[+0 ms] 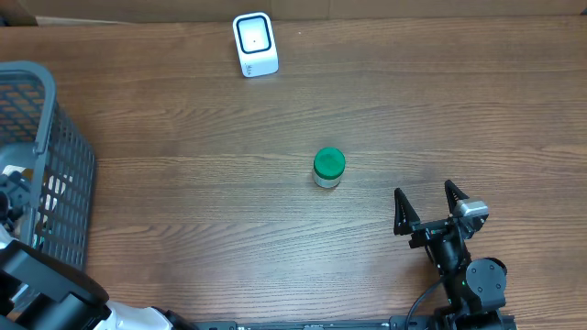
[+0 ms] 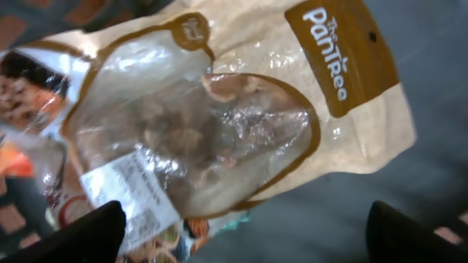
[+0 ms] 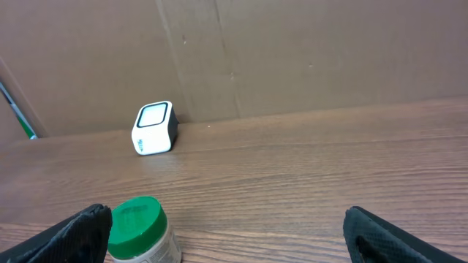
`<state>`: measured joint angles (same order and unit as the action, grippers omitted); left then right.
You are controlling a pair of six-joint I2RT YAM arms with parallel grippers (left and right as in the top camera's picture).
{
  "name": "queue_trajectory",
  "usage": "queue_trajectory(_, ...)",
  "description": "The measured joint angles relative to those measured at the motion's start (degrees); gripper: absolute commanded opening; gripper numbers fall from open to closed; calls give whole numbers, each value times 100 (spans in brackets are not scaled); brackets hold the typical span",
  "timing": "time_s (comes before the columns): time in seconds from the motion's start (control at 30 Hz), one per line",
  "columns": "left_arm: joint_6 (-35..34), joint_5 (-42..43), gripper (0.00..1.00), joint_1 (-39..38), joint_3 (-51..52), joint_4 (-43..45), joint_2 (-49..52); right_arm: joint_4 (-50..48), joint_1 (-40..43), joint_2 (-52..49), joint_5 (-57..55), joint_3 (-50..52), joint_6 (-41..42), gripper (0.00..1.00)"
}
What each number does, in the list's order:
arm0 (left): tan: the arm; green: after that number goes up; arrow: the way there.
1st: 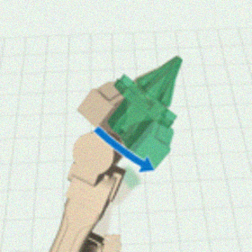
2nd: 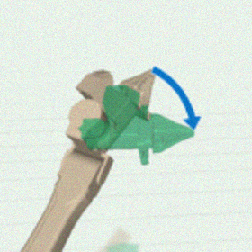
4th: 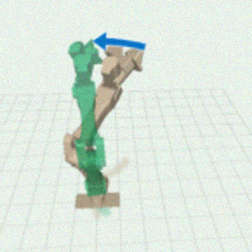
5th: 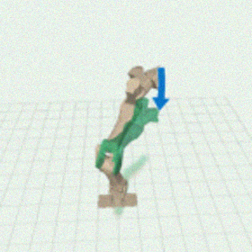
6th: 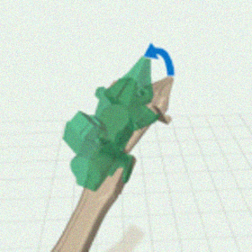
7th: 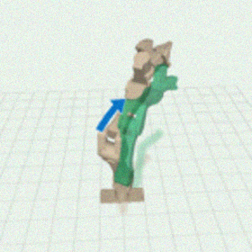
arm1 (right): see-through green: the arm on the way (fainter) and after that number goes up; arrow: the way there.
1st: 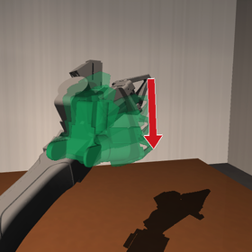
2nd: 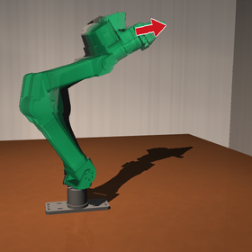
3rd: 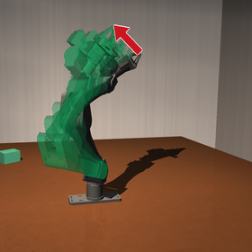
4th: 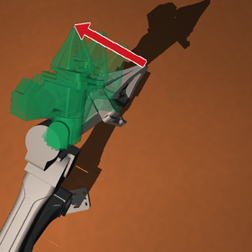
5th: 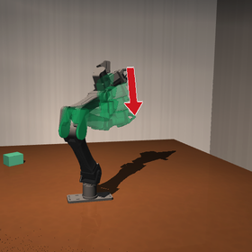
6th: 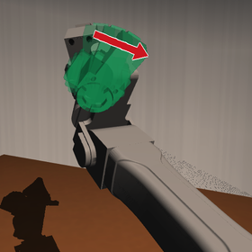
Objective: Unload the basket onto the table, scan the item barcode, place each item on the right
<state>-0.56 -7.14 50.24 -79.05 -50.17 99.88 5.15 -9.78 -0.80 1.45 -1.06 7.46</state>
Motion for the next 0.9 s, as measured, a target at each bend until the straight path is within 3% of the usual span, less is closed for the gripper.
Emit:
queue_trajectory(0.07, 323, 0, 98, 0, 109, 208, 0, 0, 0, 0, 2, 0, 0, 100)
queue_trajectory(0.33, 1379, 46, 100, 0, 153, 870, 4, 2, 0, 0, 0, 0, 2, 100)
queue_trajectory(0.9, 2516, 568, 100, 0, 155, 1467, 555, 4, 0, 0, 0, 0, 2, 100)
